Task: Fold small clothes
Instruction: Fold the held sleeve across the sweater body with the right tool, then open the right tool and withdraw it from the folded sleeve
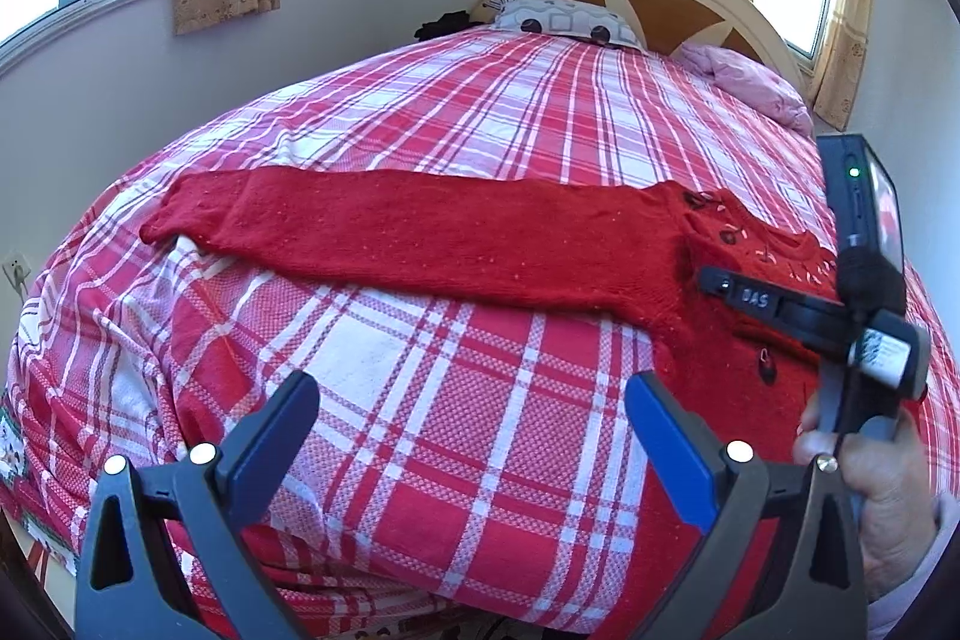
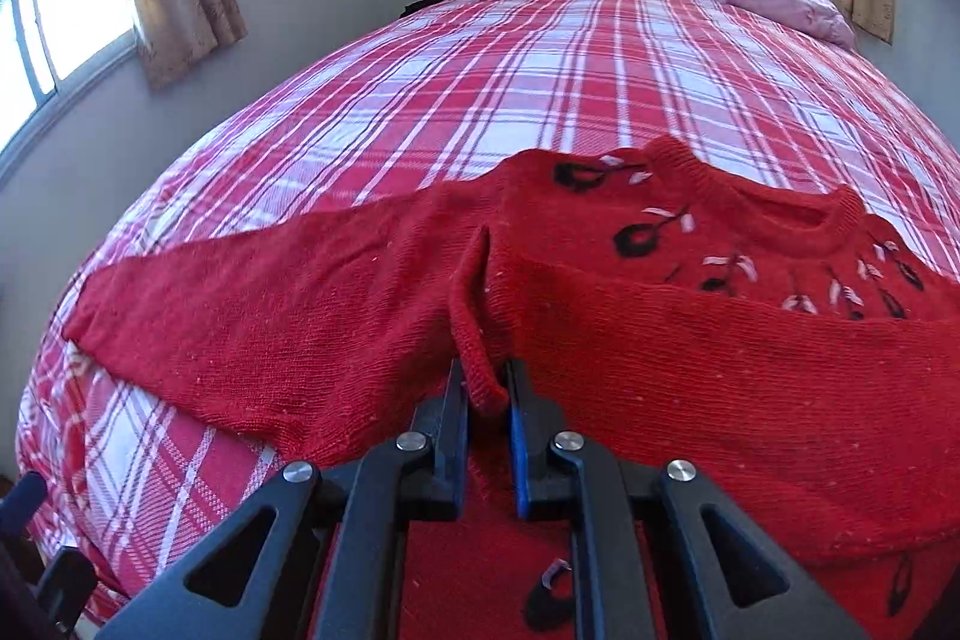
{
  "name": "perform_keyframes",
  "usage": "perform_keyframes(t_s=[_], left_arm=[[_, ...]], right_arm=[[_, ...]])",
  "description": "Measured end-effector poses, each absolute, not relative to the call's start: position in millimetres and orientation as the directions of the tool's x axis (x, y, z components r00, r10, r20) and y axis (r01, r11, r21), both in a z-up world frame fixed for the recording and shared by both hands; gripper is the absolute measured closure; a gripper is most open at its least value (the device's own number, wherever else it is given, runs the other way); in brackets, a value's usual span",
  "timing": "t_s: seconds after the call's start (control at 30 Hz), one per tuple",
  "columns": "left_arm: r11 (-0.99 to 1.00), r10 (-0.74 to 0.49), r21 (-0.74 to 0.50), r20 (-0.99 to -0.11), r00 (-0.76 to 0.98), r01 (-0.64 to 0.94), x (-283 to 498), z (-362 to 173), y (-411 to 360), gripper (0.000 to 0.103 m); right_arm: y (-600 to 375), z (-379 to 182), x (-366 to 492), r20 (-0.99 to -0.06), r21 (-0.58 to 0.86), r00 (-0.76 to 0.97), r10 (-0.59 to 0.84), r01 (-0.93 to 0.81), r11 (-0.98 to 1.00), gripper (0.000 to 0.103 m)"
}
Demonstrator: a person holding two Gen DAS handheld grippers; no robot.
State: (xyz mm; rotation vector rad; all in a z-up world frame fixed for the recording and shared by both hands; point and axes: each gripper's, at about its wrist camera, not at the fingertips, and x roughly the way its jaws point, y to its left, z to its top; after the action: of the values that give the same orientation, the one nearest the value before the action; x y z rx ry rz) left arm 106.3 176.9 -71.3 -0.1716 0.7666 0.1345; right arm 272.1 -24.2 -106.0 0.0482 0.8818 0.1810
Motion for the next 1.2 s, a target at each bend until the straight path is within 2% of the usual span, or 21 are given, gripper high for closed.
perform_keyframes(t_s=[0.1, 0.2, 0.27, 0.3, 0.33, 0.43, 0.5, 0.6, 0.73, 0.9, 1.0, 1.2], left_arm=[[0.979, 0.056, -0.099, -0.705, 0.707, -0.177, 107, -74, 174, 0.0], [0.981, 0.052, -0.095, -0.708, 0.704, -0.169, 107, -74, 171, 0.0], [0.982, 0.049, -0.094, -0.707, 0.705, -0.162, 106, -73, 169, 0.0], [0.983, 0.049, -0.091, -0.706, 0.706, -0.159, 106, -73, 168, 0.0], [0.984, 0.05, -0.086, -0.705, 0.707, -0.156, 106, -72, 166, 0.0], [0.987, 0.054, -0.069, -0.705, 0.708, -0.143, 105, -71, 161, 0.0], [0.989, 0.058, -0.057, -0.706, 0.706, -0.138, 106, -72, 157, 0.0], [0.99, 0.062, -0.046, -0.712, 0.699, -0.134, 108, -75, 153, 0.0], [0.989, 0.049, -0.058, -0.734, 0.678, -0.134, 114, -83, 148, 0.0], [0.992, 0.035, -0.055, -0.737, 0.675, -0.112, 116, -83, 132, 0.0], [0.995, 0.056, -0.015, -0.738, 0.673, -0.099, 118, -82, 122, 0.0], [0.993, 0.086, 0.006, -0.744, 0.663, -0.121, 118, -82, 127, 0.0]], right_arm=[[-16, -108, 273, -0.759, 0.101, 0.63, 0.165, -0.136, 0.986, 0.092], [-9, -109, 277, -0.757, 0.069, 0.637, 0.144, -0.141, 0.988, 0.085], [-7, -109, 277, -0.754, 0.094, 0.632, 0.177, -0.164, 0.982, 0.061], [-6, -106, 276, -0.75, 0.145, 0.616, 0.239, -0.2, 0.969, 0.044], [-8, -103, 275, -0.738, 0.202, 0.604, 0.301, -0.228, 0.953, 0.043], [-26, -80, 263, -0.653, 0.345, 0.628, 0.423, -0.251, 0.905, 0.043], [-51, -65, 253, -0.602, 0.397, 0.673, 0.429, -0.214, 0.892, 0.043], [-99, -56, 239, -0.592, 0.436, 0.712, 0.376, -0.109, 0.893, 0.043], [-193, -54, 209, -0.622, 0.379, 0.769, 0.149, 0.129, 0.916, 0.043], [-277, -73, 175, -0.669, 0.386, 0.743, -0.004, 0.352, 0.853, 0.043], [-298, -89, 165, -0.687, 0.413, 0.727, 0.012, 0.376, 0.83, 0.05], [-279, -86, 168, -0.717, 0.227, 0.687, -0.117, 0.389, 0.893, 0.051]])
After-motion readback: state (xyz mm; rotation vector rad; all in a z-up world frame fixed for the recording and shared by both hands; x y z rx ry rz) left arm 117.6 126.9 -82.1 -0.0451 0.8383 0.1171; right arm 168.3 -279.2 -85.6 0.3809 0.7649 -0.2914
